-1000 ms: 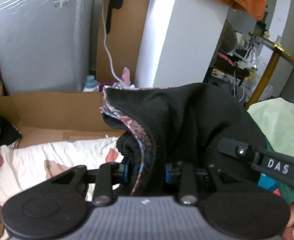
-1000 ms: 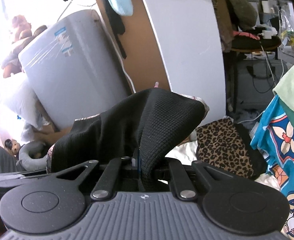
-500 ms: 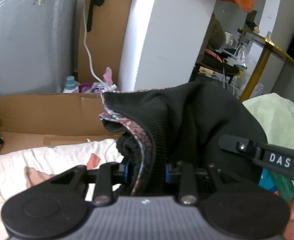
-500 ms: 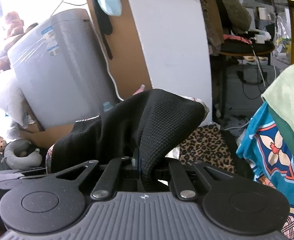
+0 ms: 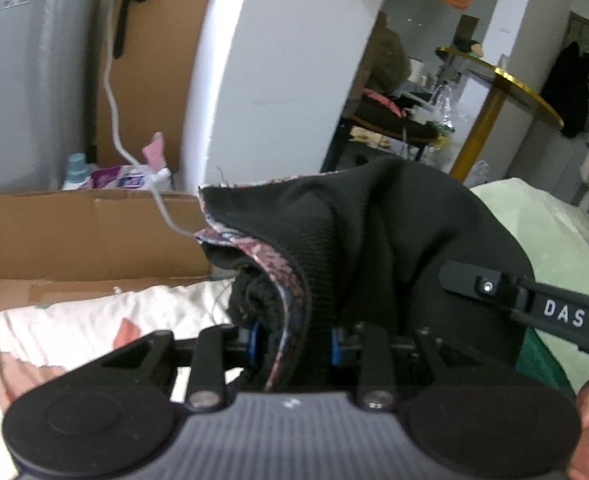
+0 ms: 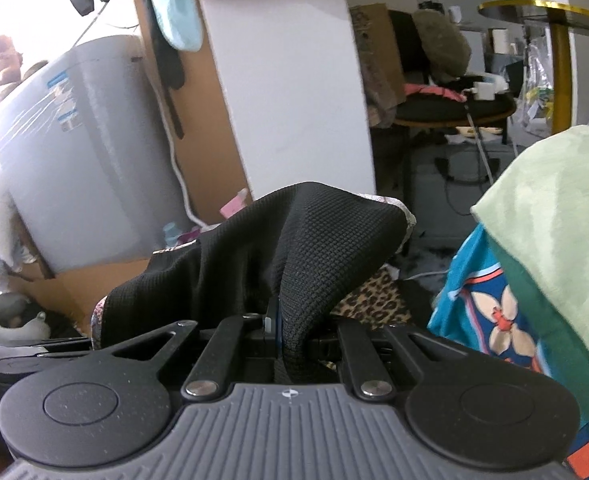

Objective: Fold clothes

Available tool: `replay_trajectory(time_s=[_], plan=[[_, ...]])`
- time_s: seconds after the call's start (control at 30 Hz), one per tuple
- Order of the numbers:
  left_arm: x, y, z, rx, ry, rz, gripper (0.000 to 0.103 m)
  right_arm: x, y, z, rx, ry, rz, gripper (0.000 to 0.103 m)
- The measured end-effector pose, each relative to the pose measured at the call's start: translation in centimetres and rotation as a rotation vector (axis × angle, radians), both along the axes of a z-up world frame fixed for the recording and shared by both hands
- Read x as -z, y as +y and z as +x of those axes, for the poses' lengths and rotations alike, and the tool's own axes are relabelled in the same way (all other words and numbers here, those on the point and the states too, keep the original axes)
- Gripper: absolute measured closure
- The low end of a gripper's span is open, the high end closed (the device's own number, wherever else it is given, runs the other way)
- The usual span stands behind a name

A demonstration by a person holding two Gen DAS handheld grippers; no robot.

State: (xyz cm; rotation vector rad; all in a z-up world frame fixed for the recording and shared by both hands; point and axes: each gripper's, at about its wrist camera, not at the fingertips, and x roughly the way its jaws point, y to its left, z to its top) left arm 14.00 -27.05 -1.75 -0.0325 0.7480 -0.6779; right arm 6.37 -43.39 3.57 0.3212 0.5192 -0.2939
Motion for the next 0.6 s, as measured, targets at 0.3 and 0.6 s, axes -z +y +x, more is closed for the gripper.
replay_trajectory(time_s=[0.3, 0.6], plan=[[1.9, -4.0, 1.6, 0.067, 0.013, -0.019, 0.07, 1.9, -4.2, 0.7, 0.003, -0.009, -0.046, 0.096], [5.4, -5.0, 4.2, 0.082, 0.058, -0.073, 0.07, 5.8, -8.3, 2.1, -0.031, -0.018, -0.039, 0.096]])
